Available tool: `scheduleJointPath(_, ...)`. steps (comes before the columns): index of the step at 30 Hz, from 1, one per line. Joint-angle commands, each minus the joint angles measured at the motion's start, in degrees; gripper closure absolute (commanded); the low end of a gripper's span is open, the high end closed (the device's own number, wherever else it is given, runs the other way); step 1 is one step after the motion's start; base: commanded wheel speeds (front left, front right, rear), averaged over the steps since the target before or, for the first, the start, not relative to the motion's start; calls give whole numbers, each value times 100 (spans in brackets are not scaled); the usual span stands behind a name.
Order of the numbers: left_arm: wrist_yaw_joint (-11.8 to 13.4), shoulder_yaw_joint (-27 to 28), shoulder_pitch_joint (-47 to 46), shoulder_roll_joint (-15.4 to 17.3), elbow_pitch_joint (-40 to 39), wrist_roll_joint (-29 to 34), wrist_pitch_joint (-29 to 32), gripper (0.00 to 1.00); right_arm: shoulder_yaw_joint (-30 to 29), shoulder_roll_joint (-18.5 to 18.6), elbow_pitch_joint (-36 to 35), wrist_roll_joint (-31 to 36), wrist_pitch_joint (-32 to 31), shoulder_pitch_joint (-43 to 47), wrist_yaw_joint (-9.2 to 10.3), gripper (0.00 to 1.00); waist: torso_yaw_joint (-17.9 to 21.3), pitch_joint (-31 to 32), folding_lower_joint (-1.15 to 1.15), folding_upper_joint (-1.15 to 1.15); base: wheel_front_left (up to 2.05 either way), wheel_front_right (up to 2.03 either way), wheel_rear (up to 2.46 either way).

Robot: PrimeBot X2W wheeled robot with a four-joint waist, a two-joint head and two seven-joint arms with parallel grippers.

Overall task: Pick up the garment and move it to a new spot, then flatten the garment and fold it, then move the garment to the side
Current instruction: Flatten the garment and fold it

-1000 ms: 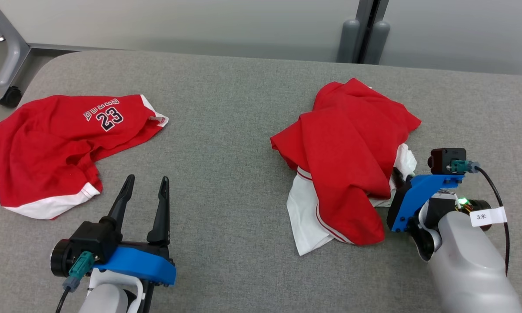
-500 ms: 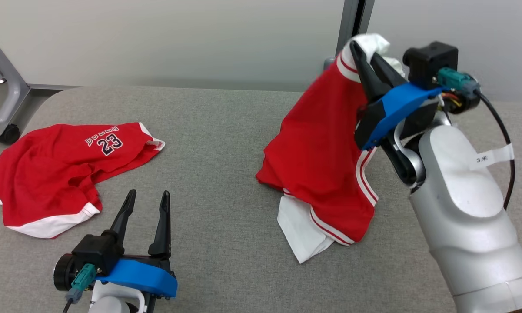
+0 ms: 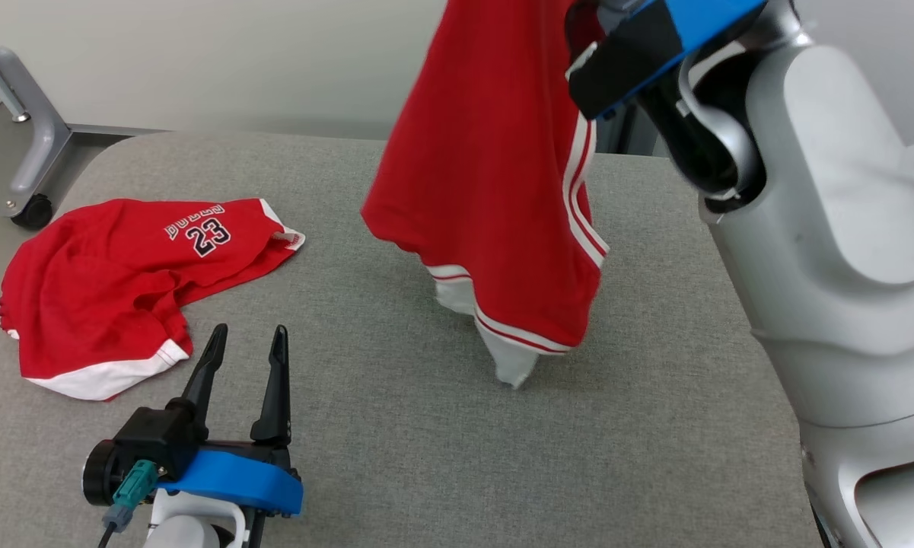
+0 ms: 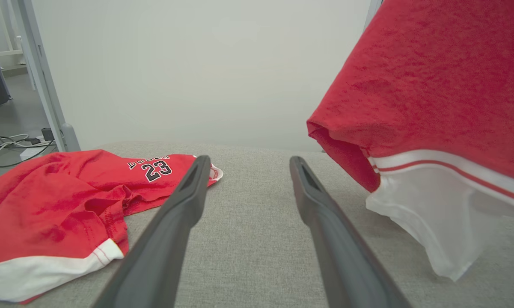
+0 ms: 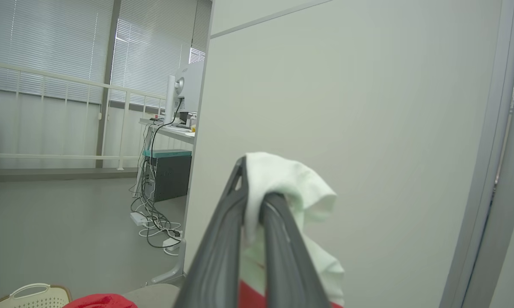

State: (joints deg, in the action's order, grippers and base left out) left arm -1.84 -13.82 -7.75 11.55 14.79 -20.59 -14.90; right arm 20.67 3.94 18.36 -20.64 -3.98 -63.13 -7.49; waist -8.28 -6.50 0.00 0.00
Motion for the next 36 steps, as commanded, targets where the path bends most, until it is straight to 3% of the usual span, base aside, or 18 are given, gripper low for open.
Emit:
scheduleJointPath(1, 20, 13, 0, 29, -19, -18, -26, 0, -34, -8, -25, -36, 7, -89, -1, 100, 9, 2, 0, 0, 0, 0, 0)
scheduleJointPath(8, 71, 58, 32, 95, -151, -20, -24, 0, -813, 22, 153, 297, -413, 121, -1, 100, 143, -109, 0, 0, 0, 0, 0)
scheduleJointPath(13, 17, -48, -114, 83, -191, -2, -22, 0, -1593, 392, 783, 653, -498, 871, -1, 100, 180, -349, 0, 0, 0, 0, 0)
scheduleJointPath(23, -141, -255, -490, 26, -257, 89, -27, 0, -2492, 1120, 2353, 1216, 533, 986, -1, 100, -139, -917, 0, 0, 0, 0, 0)
scheduleJointPath(24, -160, -261, -528, 18, -248, 95, -28, 0, -2485, 1153, 2525, 1239, 587, 970, -1, 62, -176, -958, 0, 0, 0, 0, 0)
scheduleJointPath(25, -163, -271, -566, 9, -237, 102, -29, 0, -2498, 1165, 2696, 1265, 590, 979, -1, 0, -209, -989, 0, 0, 0, 0, 0)
scheduleJointPath(30, -170, -274, -655, -6, -135, 105, -32, 0, -2248, 1200, 3325, 1387, 511, 960, -1, 0, -257, -935, 0, 0, 0, 0, 0)
scheduleJointPath(36, -122, -215, -456, -4, 0, 64, -34, 0, -1541, 956, 3233, 1311, 687, 1415, 0, 0, -151, -538, 0, 0, 0, 0, 0)
